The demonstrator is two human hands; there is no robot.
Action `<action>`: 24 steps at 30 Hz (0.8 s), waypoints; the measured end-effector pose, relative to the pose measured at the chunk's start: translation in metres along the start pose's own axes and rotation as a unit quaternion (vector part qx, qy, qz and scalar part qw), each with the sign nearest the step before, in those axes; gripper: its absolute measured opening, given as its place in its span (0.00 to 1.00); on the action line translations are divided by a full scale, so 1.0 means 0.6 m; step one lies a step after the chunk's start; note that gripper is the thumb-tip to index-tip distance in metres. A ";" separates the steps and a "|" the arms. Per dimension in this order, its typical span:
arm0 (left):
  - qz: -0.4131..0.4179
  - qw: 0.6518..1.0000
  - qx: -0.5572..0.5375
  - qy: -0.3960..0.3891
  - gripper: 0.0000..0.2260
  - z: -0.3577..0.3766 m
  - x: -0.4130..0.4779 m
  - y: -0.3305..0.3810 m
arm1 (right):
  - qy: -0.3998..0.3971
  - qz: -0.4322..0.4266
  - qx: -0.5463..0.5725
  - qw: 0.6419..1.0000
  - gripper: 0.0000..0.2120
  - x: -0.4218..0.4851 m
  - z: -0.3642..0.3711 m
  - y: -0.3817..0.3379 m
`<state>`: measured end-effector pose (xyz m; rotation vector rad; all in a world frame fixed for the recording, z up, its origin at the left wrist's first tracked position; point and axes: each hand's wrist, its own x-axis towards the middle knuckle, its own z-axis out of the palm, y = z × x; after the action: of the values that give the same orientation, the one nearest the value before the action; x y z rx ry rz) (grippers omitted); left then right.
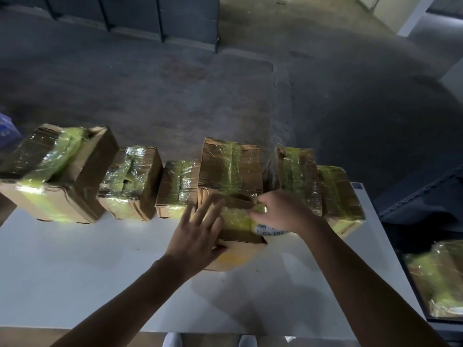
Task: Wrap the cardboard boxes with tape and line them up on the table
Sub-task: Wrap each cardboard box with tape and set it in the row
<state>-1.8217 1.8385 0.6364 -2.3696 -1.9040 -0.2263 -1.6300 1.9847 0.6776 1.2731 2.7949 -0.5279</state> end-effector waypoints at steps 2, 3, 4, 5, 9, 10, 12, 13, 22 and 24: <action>0.017 1.000 -0.003 -0.010 0.38 -0.012 0.007 -0.004 | -0.002 -0.002 -0.002 1.000 0.21 0.005 -0.001 -0.009; 0.007 1.000 -0.002 -0.031 0.42 -0.018 0.010 -0.004 | 0.000 -0.005 0.004 1.000 0.22 0.005 0.002 -0.012; -0.001 0.999 0.010 -0.048 0.45 -0.023 0.012 -0.004 | 0.003 -0.011 0.010 1.000 0.24 0.006 0.005 -0.015; 0.001 0.998 0.032 -0.061 0.46 -0.024 0.015 -0.004 | 0.004 -0.017 0.016 1.000 0.24 0.006 0.007 -0.016; -0.019 0.992 0.076 -0.103 0.43 -0.015 0.010 -0.006 | -0.019 -0.030 0.193 0.981 0.17 0.003 -0.003 0.005; -0.025 0.991 0.080 -0.105 0.43 -0.021 0.005 -0.011 | -0.023 -0.022 0.258 0.966 0.16 0.000 -0.006 0.012; -0.025 0.992 0.075 -0.102 0.42 -0.030 -0.006 -0.022 | -0.020 0.000 0.332 0.943 0.16 -0.007 -0.003 0.020; -0.022 0.994 0.064 -0.087 0.42 -0.027 -0.011 -0.028 | -0.010 0.006 0.339 0.941 0.16 -0.009 0.001 0.021; -0.041 0.997 0.031 -0.065 0.41 -0.020 -0.030 -0.033 | 0.036 -0.022 0.192 0.980 0.20 -0.007 0.007 0.046; -0.048 0.996 0.030 -0.065 0.41 -0.021 -0.030 -0.030 | 0.033 -0.010 0.171 0.985 0.18 -0.009 0.009 0.054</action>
<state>-1.8441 1.8228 0.6454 -2.3090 -2.0543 -0.0216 -1.6030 1.9988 0.6638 1.3355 2.8607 -1.0218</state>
